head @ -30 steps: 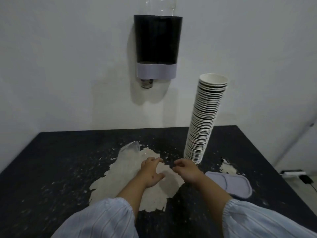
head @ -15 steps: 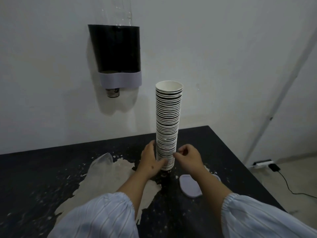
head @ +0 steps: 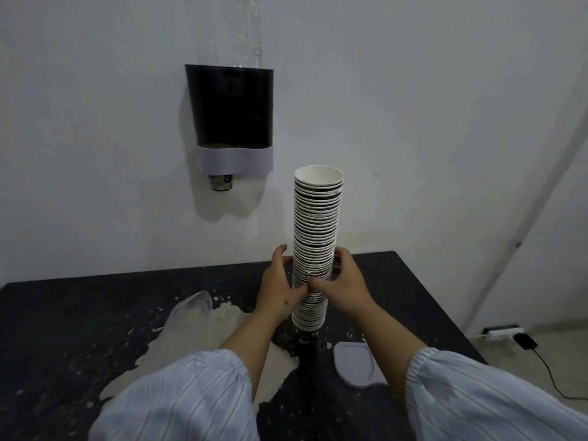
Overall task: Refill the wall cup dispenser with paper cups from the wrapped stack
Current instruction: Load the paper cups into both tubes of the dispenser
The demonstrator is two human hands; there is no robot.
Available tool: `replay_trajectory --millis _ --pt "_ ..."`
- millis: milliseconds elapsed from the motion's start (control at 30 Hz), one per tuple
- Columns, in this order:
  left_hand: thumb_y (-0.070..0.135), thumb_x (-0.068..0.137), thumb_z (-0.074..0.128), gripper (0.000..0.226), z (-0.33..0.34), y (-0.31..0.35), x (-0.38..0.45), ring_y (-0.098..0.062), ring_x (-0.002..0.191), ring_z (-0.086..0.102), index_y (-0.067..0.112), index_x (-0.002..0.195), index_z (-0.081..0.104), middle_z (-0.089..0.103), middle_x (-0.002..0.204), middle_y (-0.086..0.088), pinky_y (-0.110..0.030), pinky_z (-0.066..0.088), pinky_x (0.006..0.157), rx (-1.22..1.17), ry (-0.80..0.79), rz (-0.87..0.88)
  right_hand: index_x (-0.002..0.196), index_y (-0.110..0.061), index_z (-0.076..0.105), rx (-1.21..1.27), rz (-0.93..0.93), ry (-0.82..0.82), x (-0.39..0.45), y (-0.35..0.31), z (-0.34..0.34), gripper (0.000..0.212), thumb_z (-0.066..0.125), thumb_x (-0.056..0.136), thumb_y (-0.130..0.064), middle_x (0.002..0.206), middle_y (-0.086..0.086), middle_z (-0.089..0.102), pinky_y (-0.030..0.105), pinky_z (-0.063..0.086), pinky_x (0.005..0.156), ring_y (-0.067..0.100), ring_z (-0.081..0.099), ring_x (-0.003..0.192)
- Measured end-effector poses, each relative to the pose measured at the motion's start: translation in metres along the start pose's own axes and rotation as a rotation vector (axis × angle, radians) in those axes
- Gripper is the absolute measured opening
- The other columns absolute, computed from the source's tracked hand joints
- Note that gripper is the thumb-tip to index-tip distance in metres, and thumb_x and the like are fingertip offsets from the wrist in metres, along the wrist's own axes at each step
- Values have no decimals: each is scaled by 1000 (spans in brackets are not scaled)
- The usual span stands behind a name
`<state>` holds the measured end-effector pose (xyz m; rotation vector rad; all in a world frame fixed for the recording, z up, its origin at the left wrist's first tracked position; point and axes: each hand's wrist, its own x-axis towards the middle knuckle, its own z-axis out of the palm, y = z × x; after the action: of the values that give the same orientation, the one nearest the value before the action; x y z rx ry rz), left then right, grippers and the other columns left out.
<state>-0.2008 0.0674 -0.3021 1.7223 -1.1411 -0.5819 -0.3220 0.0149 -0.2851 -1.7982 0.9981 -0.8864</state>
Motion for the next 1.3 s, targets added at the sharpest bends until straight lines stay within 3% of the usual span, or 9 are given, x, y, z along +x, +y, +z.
replay_trajectory --millis 200,567,867,1033,1300 --pt "26 72 77 99 -1 -2 2 -22 133 40 26 147 12 46 140 -4 -43 38 108 18 -1 -8 134 -14 37 21 -27 -29 4 -3 2 76 76 69 -4 111 -6 49 8 41 65 9 48 102" --pt "20 74 75 101 7 -3 4 -23 133 41 27 148 8 43 144 -6 -47 41 107 -2 -18 7 135 -14 36 27 -35 -30 10 3 0 79 77 69 -4 110 -7 50 10 44 69 8 49 101" --pt "18 77 73 95 12 -4 7 -21 130 43 28 148 10 44 140 -4 -44 43 105 -27 4 13 135 -16 36 27 -35 -22 11 5 -2 82 80 67 -10 99 -17 50 6 44 58 -8 50 83" --pt "14 77 72 88 13 -5 8 -19 126 46 26 146 19 46 138 -3 -41 44 103 -41 6 15 134 -16 38 36 -40 8 12 7 -1 82 82 65 -13 105 -10 53 8 42 67 7 53 97" --pt "13 74 73 81 14 -8 11 -18 124 47 26 141 29 48 136 -2 -42 45 103 -54 9 28 130 -16 44 23 -80 68 14 11 2 78 83 63 -14 104 -9 56 14 46 72 9 56 97"
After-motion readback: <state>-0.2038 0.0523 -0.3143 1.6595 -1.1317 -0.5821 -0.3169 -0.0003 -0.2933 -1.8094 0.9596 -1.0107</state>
